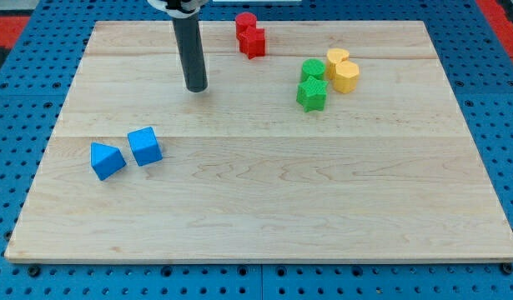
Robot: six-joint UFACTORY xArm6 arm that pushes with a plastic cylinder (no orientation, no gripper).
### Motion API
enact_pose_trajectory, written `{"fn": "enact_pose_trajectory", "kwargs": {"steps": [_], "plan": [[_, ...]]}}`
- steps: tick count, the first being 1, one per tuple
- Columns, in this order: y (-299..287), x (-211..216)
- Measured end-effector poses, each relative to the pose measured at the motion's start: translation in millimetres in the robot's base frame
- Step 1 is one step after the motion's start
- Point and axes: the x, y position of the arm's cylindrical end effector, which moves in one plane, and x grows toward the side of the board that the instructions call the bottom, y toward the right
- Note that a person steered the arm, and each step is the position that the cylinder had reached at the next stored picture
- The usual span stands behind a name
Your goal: Place your arm to the right of the green star
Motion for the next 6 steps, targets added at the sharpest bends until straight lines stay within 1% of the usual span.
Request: {"fn": "enact_pose_trajectory", "kwargs": {"steps": [5, 6], "plan": [[6.3, 7.3], [36.2, 9.0]]}}
